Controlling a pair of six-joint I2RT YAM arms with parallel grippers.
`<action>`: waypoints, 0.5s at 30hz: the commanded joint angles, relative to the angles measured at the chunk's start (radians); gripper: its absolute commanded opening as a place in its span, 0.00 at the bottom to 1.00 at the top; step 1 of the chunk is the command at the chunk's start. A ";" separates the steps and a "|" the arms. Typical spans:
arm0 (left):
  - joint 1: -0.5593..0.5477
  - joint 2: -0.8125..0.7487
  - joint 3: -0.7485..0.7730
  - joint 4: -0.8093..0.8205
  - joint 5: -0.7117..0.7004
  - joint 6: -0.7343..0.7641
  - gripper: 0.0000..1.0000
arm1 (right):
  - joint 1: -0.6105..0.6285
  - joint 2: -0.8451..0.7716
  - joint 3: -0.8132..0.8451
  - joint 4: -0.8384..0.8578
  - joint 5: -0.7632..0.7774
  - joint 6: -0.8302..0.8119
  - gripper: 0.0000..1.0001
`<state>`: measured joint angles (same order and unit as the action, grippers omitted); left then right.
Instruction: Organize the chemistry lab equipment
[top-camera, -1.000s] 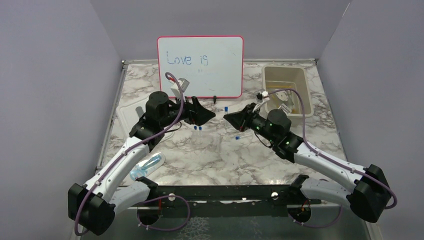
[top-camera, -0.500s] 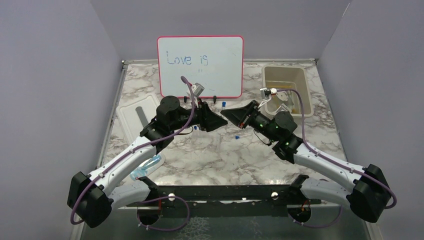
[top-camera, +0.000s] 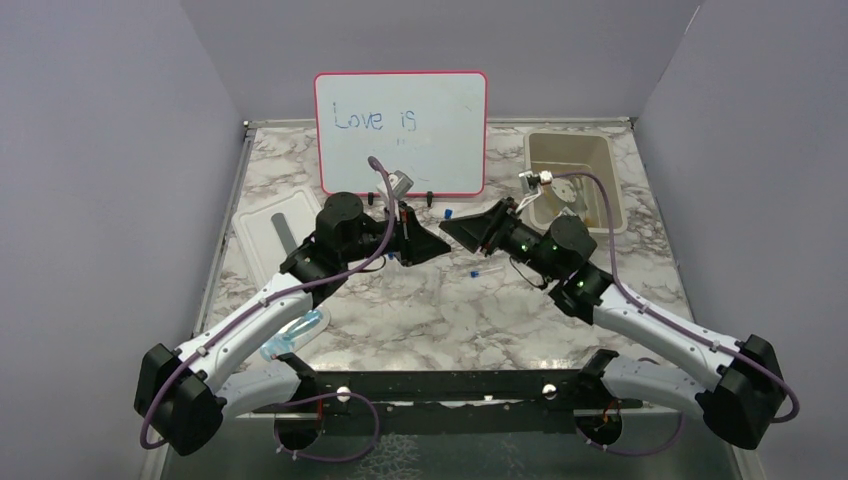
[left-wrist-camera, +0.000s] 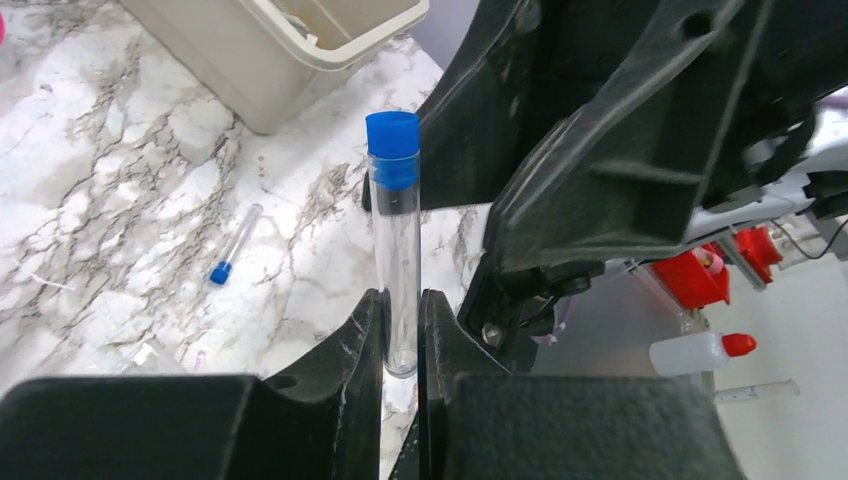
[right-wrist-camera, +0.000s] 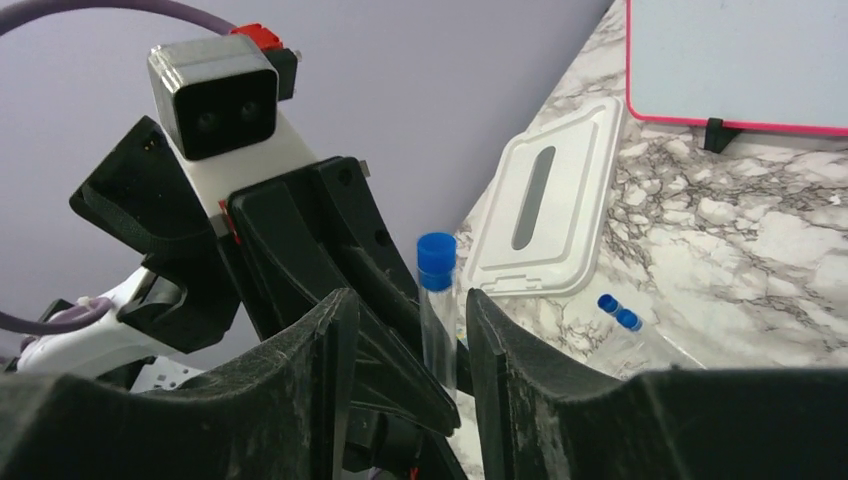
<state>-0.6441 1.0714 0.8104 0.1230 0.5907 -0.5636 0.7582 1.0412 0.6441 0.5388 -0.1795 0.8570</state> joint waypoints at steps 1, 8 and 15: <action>-0.006 -0.046 0.073 -0.131 -0.002 0.136 0.00 | 0.000 -0.021 0.166 -0.317 0.055 -0.094 0.50; -0.007 -0.079 0.112 -0.256 -0.010 0.251 0.00 | 0.000 0.060 0.338 -0.561 0.063 -0.132 0.53; -0.006 -0.082 0.128 -0.303 -0.022 0.302 0.00 | 0.000 0.080 0.366 -0.548 -0.048 -0.138 0.43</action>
<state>-0.6437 1.0054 0.9085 -0.1432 0.5850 -0.3271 0.7578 1.1099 0.9752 0.0525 -0.1616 0.7425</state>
